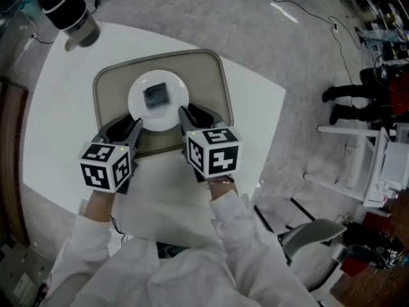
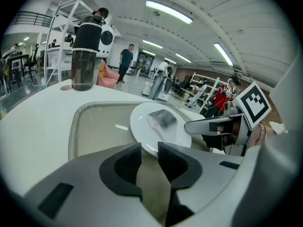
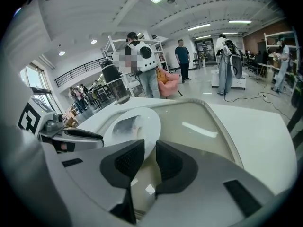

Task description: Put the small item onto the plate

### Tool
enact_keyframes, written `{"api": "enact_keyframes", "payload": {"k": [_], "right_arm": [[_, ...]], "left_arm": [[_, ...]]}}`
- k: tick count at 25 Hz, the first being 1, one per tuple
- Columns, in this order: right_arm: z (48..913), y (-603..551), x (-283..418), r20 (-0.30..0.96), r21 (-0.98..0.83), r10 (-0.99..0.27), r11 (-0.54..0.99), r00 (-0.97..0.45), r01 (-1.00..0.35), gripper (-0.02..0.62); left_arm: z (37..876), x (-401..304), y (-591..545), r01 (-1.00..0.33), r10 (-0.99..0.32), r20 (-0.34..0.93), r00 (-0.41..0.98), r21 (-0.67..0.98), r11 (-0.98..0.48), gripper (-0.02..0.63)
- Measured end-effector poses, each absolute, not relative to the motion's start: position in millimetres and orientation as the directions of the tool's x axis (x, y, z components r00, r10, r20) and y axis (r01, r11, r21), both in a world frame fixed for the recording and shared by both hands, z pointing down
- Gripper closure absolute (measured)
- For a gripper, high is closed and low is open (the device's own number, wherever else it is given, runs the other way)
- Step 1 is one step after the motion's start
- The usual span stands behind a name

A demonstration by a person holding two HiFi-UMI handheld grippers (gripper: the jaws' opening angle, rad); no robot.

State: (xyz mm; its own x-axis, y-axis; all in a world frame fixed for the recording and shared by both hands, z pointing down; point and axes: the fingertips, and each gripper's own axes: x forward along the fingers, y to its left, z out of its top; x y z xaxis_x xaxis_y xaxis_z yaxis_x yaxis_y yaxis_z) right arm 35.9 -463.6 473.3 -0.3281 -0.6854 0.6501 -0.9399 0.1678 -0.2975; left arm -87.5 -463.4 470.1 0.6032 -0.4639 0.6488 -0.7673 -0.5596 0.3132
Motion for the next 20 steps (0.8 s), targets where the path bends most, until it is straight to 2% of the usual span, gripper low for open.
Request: {"api": "enact_keyframes", "payload": {"k": [14, 20], "right_arm": [[483.3, -465.3, 33.8, 0.723, -0.234, -0.626, 0.173, -0.29, -0.957, 0.515], [482.4, -467.6, 34.1, 0.722, -0.188, -0.638, 0.192, -0.268, -0.963, 0.515]], "left_arm": [[471.7, -88.0, -462.7, -0.769, -0.447, 0.671, 0.591, 0.302, -0.564, 0.511], [471.3, -88.0, -465.5, -0.779, -0.466, 0.666, 0.582, 0.292, -0.555, 0.511]]}}
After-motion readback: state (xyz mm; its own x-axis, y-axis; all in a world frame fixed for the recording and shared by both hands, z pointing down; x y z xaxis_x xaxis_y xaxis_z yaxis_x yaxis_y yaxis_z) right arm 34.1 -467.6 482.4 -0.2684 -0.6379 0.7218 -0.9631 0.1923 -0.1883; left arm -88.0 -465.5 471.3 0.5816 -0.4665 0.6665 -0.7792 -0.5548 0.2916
